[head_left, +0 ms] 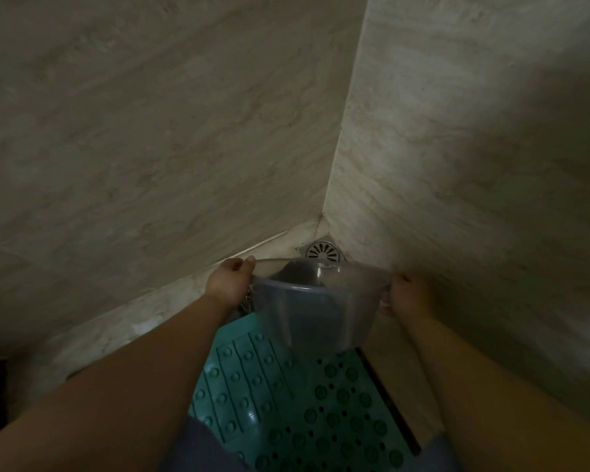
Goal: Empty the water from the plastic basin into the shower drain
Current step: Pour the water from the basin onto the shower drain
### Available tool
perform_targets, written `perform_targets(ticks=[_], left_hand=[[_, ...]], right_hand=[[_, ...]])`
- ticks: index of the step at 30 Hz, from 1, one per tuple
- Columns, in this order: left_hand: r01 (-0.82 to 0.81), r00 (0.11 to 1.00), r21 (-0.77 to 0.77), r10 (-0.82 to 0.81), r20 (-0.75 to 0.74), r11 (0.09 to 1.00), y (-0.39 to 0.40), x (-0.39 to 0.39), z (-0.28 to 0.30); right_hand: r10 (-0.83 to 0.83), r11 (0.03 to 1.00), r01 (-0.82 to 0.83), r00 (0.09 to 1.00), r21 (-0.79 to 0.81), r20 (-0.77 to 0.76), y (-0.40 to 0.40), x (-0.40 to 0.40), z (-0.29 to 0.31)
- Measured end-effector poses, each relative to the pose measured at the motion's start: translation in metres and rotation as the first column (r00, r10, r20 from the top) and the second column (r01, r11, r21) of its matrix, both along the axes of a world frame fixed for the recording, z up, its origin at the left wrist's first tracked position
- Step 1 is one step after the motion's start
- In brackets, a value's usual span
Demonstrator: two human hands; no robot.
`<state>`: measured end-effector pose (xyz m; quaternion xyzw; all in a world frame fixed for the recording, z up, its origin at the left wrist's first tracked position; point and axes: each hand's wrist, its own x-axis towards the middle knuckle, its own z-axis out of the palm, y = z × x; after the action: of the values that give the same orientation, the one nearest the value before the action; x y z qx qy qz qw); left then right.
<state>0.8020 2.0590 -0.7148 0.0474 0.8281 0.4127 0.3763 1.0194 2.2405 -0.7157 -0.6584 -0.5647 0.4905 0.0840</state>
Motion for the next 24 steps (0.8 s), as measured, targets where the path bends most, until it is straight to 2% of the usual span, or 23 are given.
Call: perform_targets(ticks=[10,20,24], left_hand=[[-0.021,0.994,0.063,0.015,0.106,0.998,0.003,-0.001,0.001],[-0.046,0.992,0.069,0.038,0.117,0.997,0.004,-0.004,-0.003],[-0.066,0.991,0.079,0.056,0.118,0.995,0.005,-0.003,-0.004]], right_hand=[[-0.039,0.999,0.038,0.998,-0.015,-0.049,0.006,0.0,-0.005],[-0.059,0.997,0.053,0.99,-0.056,-0.124,0.004,-0.008,-0.001],[-0.069,0.998,0.065,0.984,-0.027,-0.165,0.004,-0.008,-0.002]])
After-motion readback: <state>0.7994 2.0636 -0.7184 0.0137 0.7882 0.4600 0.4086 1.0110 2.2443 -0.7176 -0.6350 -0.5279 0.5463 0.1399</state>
